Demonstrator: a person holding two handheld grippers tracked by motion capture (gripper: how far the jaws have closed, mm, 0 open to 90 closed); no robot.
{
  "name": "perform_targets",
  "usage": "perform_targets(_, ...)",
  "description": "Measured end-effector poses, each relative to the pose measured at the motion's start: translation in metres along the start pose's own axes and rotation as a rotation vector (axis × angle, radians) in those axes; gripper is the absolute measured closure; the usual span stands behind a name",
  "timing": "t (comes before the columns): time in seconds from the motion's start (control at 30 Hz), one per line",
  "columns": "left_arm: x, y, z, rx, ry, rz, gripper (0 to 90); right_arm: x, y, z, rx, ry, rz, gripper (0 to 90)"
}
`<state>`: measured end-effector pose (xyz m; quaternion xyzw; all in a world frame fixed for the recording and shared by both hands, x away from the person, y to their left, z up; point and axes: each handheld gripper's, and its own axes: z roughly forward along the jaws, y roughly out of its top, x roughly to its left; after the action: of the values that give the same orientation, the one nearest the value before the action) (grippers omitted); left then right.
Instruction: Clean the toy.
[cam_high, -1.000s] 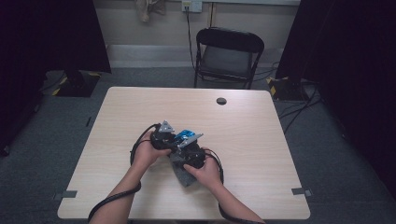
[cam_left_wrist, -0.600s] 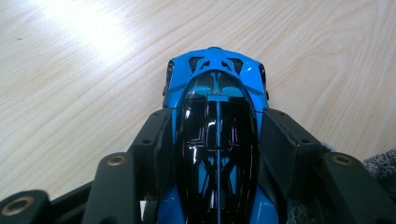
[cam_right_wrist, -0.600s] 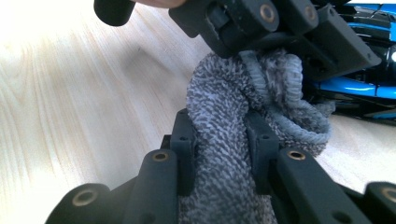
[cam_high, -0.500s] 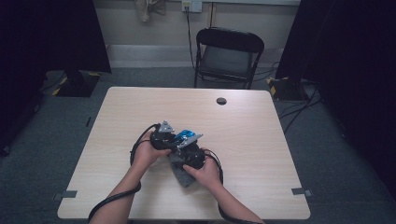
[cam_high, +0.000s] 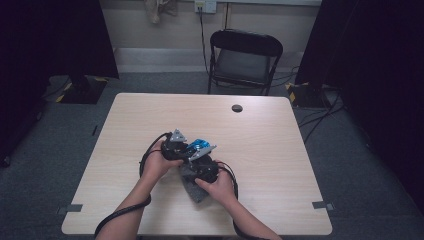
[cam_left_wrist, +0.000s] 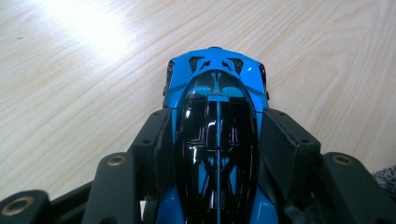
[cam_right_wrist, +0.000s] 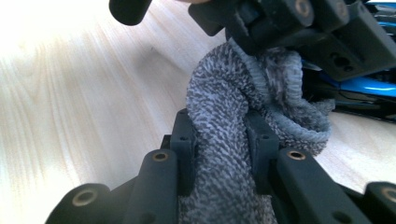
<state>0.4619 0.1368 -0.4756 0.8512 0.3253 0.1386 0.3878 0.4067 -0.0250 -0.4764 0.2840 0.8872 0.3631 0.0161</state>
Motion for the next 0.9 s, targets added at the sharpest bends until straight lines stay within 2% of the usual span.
perform_targets(0.57, -0.0011, -0.0006, 0.0004, -0.007, 0.002, -0.01, 45.0, 0.0067, -0.0005, -0.0008, -0.006, 0.058, -0.023, 69.6)
perform_targets(0.67, -0.0033, -0.0003, 0.0009, -0.001, 0.017, 0.021, 44.5, 0.0061, -0.0014, -0.0018, -0.009, 0.06, -0.027, 69.4)
perform_targets(0.9, -0.0051, 0.0014, 0.0025, 0.0, 0.026, 0.017, 43.5, 0.0056, -0.002, -0.0051, -0.01, 0.063, -0.026, 66.9)
